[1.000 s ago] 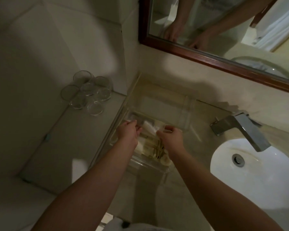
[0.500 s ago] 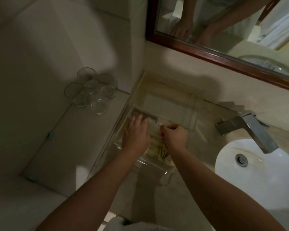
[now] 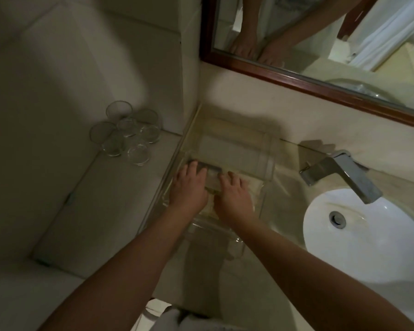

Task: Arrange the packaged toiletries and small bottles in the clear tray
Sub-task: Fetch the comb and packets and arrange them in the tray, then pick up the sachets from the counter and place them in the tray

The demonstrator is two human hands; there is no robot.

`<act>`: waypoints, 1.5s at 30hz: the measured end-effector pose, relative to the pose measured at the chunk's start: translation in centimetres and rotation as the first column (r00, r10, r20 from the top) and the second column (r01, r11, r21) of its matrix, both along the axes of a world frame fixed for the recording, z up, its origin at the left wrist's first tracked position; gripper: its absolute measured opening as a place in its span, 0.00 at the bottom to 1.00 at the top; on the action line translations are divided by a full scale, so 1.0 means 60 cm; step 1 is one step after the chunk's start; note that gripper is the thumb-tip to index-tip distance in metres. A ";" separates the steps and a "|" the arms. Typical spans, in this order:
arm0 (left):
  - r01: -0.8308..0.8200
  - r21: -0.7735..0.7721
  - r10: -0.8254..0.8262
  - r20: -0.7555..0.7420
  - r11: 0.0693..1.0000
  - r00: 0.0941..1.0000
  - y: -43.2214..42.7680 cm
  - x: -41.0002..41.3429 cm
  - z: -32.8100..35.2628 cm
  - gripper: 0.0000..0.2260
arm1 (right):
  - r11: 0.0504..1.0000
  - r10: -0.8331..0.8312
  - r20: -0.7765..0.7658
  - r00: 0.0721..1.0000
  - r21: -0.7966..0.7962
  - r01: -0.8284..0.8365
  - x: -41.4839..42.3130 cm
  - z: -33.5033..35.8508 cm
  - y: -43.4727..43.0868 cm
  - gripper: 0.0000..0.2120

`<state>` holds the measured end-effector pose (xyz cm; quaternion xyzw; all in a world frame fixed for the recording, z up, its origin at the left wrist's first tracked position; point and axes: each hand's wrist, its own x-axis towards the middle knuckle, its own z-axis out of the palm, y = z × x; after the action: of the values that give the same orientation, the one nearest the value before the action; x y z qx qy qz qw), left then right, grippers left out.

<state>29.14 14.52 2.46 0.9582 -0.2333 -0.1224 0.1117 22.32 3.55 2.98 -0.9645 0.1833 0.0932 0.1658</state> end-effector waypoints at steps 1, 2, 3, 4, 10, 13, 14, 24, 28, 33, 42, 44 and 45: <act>0.003 0.000 -0.003 -0.004 1.000 1.000 0.001 -0.001 -0.001 0.25 | 1.000 0.005 -0.010 1.000 -0.002 -0.005 0.000 -0.001 0.001 0.30; 0.005 -0.002 -0.005 -0.010 1.000 1.000 0.001 -0.001 -0.003 0.26 | 1.000 0.012 -0.018 1.000 -0.006 -0.012 0.001 -0.002 0.001 0.30; 0.008 0.001 -0.008 -0.017 1.000 1.000 0.001 -0.003 -0.003 0.26 | 1.000 0.015 -0.027 1.000 -0.008 -0.015 0.001 -0.004 0.001 0.30; 0.011 0.011 -0.011 -0.018 1.000 1.000 0.000 -0.004 -0.003 0.27 | 1.000 0.019 -0.036 0.999 -0.008 -0.019 0.001 -0.005 0.000 0.31; -0.003 0.048 0.005 -0.036 0.999 0.999 0.000 -0.014 0.002 0.28 | 0.997 0.051 -0.078 0.996 0.053 -0.047 -0.003 0.002 -0.012 0.32; 0.009 0.090 -0.001 -0.089 0.996 0.996 0.000 -0.014 0.011 0.29 | 0.995 0.081 -0.085 0.993 0.070 -0.075 -0.008 0.012 -0.020 0.32; 0.002 0.090 0.007 -0.095 0.996 0.995 0.001 -0.015 0.013 0.29 | 0.993 0.080 -0.074 0.994 0.091 -0.073 -0.012 0.017 -0.024 0.32; 0.100 -0.117 -0.080 0.162 0.988 0.984 -0.131 -0.186 0.080 0.21 | 0.978 -0.122 0.155 0.980 0.190 0.092 -0.224 0.078 -0.146 0.30; 0.226 -0.228 -0.219 0.055 0.947 0.974 -0.264 -0.345 0.100 0.19 | 0.952 -0.273 0.195 0.942 0.193 0.236 -0.398 0.102 -0.252 0.30; 0.375 -0.320 -0.396 -0.003 0.870 0.918 -0.421 -0.549 0.113 0.22 | 0.881 -0.471 0.206 0.858 0.151 0.448 -0.634 0.120 -0.395 0.28; 0.618 -0.301 -0.673 -0.130 0.726 0.728 -0.644 -0.772 0.107 0.19 | 0.617 -0.787 0.113 0.607 0.188 0.765 -0.922 0.093 -0.579 0.29; 0.647 -0.296 -0.703 -0.151 0.703 0.695 -0.696 -0.801 0.099 0.21 | 0.569 -0.821 0.083 0.565 0.187 0.801 -0.958 0.079 -0.621 0.29; 0.655 -0.295 -0.712 -0.162 0.696 0.683 -0.721 -0.814 0.093 0.21 | 0.547 -0.836 0.064 0.545 0.183 0.817 -0.973 0.073 -0.641 0.29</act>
<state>-19.70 -28.77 8.05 0.7572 -0.5702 -0.2560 0.1897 -36.05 -34.94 7.38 -0.7548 0.5972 -0.0536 0.2660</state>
